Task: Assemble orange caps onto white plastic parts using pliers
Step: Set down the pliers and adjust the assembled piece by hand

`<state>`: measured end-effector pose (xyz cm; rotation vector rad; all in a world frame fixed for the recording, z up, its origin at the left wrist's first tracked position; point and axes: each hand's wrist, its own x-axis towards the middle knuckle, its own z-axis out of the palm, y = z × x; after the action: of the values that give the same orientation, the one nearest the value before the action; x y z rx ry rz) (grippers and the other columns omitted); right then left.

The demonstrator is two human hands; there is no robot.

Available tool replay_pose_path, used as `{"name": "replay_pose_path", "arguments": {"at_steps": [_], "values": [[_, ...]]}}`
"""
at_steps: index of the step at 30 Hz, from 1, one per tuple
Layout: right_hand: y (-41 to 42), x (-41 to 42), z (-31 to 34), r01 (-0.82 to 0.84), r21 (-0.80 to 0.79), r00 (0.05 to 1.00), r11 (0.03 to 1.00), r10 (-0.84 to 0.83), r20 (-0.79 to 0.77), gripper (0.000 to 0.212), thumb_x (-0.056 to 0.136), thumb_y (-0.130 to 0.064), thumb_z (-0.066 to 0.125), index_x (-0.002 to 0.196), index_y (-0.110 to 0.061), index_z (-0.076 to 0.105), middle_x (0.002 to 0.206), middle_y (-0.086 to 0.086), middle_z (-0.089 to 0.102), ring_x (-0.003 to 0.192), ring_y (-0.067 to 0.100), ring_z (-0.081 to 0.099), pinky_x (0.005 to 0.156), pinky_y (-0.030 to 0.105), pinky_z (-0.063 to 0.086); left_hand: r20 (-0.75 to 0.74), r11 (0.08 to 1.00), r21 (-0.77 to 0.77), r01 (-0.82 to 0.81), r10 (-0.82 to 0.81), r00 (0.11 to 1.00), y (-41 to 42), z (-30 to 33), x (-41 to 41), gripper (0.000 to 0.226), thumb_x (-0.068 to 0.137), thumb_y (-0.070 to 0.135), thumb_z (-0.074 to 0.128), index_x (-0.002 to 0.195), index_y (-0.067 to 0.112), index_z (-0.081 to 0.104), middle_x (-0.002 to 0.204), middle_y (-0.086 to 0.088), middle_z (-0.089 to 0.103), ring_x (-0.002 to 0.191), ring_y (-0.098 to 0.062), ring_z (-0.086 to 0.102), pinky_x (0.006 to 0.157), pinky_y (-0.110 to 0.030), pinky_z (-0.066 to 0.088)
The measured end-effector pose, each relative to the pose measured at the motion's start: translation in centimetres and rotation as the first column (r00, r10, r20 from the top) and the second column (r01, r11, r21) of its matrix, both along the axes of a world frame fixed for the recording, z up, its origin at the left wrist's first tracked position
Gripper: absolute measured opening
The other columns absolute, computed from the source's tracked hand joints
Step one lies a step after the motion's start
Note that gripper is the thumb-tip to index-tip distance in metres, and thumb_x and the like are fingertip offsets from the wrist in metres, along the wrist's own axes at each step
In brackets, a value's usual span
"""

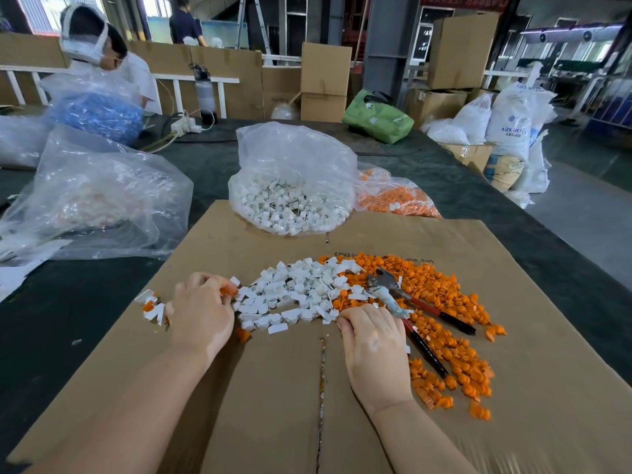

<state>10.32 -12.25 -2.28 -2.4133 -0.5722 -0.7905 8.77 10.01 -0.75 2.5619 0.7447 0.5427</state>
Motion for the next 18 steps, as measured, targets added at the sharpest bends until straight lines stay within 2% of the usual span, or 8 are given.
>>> {"name": "replay_pose_path", "arguments": {"at_steps": [4,6,10,13,16,18], "values": [[0.0,0.1,-0.1,0.017,-0.021,1.000,1.000,-0.017,-0.019,0.012,0.076,-0.002,0.074,0.078,-0.011,0.068,0.074,0.000,0.063,0.068,0.023,0.059,0.061,0.038,0.047,-0.025,1.000,0.031,0.000,0.001,1.000,-0.2,0.0,0.0,0.025,0.095,0.017,0.047,0.108,0.026,0.066,0.119,0.003,0.052,0.113,-0.023,0.037,0.090,-0.039,0.032],[0.0,0.1,-0.2,0.038,-0.044,0.999,0.998,-0.038,-0.016,0.016,0.073,0.003,0.075,0.077,-0.011,0.068,0.073,0.000,0.062,0.066,0.024,0.058,0.060,0.038,0.047,0.014,0.998,0.057,0.001,-0.002,1.000,-0.6,0.0,0.1,0.025,0.094,0.020,0.051,0.115,0.024,0.064,0.124,0.002,0.052,0.118,-0.025,0.033,0.095,-0.040,0.029],[0.0,0.2,-0.3,0.152,-0.049,0.988,0.987,-0.152,0.012,0.023,0.063,0.005,0.078,0.075,-0.011,0.067,0.072,0.002,0.062,0.066,0.026,0.060,0.062,0.040,0.046,0.125,0.985,0.063,0.162,-0.169,0.978,-2.4,0.5,0.1,0.019,0.089,0.018,0.061,0.107,0.019,0.068,0.110,0.000,0.057,0.107,-0.024,0.039,0.094,-0.028,0.026],[0.0,0.1,-0.4,0.257,-0.023,0.966,0.966,-0.257,-0.015,0.022,0.059,-0.005,0.080,0.075,-0.010,0.067,0.075,0.004,0.063,0.071,0.029,0.061,0.065,0.040,0.044,0.007,0.968,0.130,0.216,-0.219,0.976,-3.8,0.6,0.0,0.019,0.089,0.027,0.057,0.105,0.028,0.066,0.102,0.006,0.059,0.105,-0.020,0.044,0.095,-0.031,0.031],[0.1,0.0,-0.4,0.322,-0.066,0.942,0.944,-0.326,-0.077,0.022,0.059,-0.013,0.080,0.076,-0.009,0.066,0.077,0.007,0.064,0.074,0.031,0.062,0.068,0.042,0.045,-0.133,0.954,0.191,0.231,-0.209,0.969,-4.8,0.5,0.0,0.026,0.088,0.038,0.051,0.112,0.037,0.061,0.109,0.015,0.060,0.109,-0.016,0.042,0.093,-0.032,0.028],[0.2,0.0,-0.3,0.337,-0.089,0.933,0.937,-0.345,-0.106,0.021,0.064,-0.014,0.080,0.078,-0.007,0.066,0.079,0.010,0.065,0.075,0.034,0.063,0.069,0.044,0.047,-0.167,0.949,0.176,0.260,-0.231,0.958,-5.3,0.3,0.2,0.027,0.087,0.037,0.050,0.113,0.038,0.060,0.110,0.016,0.061,0.110,-0.014,0.042,0.092,-0.033,0.026]]}}
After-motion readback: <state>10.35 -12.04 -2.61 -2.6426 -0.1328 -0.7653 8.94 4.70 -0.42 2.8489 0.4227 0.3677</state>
